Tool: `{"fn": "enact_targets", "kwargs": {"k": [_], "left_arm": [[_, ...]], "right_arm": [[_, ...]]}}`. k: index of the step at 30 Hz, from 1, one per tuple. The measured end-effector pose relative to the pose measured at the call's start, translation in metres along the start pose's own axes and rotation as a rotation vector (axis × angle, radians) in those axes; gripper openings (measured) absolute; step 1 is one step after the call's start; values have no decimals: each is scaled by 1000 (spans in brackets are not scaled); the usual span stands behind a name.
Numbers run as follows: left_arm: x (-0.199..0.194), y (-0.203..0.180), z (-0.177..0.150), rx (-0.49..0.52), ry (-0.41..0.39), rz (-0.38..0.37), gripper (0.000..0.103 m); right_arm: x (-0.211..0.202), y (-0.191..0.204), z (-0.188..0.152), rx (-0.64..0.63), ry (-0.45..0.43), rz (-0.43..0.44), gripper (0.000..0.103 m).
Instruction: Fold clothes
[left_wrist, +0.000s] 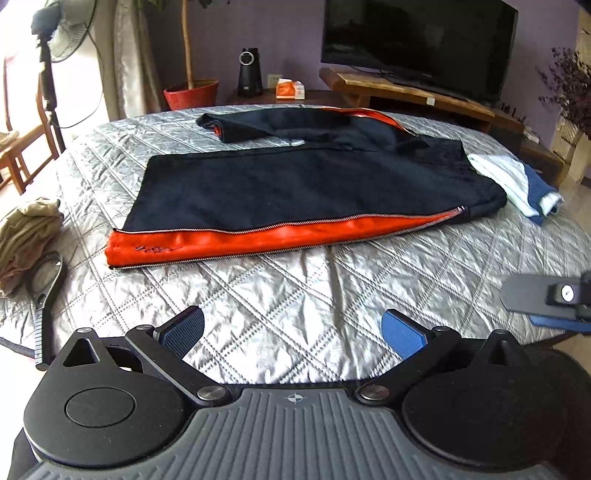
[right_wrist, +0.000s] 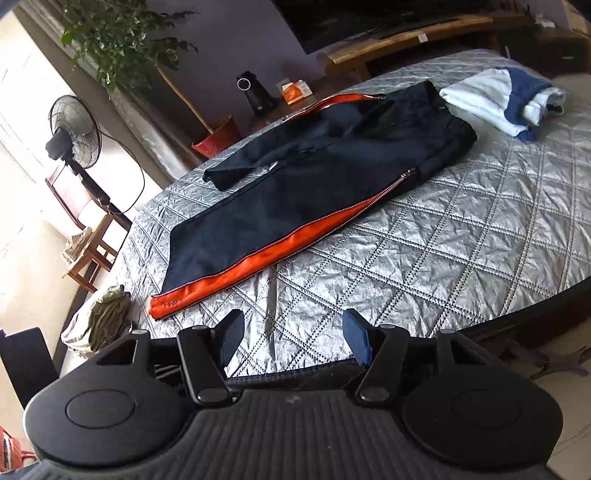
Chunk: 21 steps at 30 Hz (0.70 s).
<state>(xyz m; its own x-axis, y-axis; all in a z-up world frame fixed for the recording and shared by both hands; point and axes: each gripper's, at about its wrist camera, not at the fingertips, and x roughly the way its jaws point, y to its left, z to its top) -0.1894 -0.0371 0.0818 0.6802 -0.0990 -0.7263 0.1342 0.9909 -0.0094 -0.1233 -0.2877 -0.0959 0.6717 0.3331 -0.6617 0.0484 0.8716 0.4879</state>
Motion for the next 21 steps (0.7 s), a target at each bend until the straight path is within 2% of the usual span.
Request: {"fn": "enact_targets", "kwargs": {"k": [10, 21], "left_arm": [[-11, -6, -8, 9, 1, -61, 103], [-13, 0, -8, -14, 8, -74, 103]], "right_arm": [[-7, 2, -4, -28, -13, -8, 62], [-4, 12, -6, -69, -11, -22, 67]]}}
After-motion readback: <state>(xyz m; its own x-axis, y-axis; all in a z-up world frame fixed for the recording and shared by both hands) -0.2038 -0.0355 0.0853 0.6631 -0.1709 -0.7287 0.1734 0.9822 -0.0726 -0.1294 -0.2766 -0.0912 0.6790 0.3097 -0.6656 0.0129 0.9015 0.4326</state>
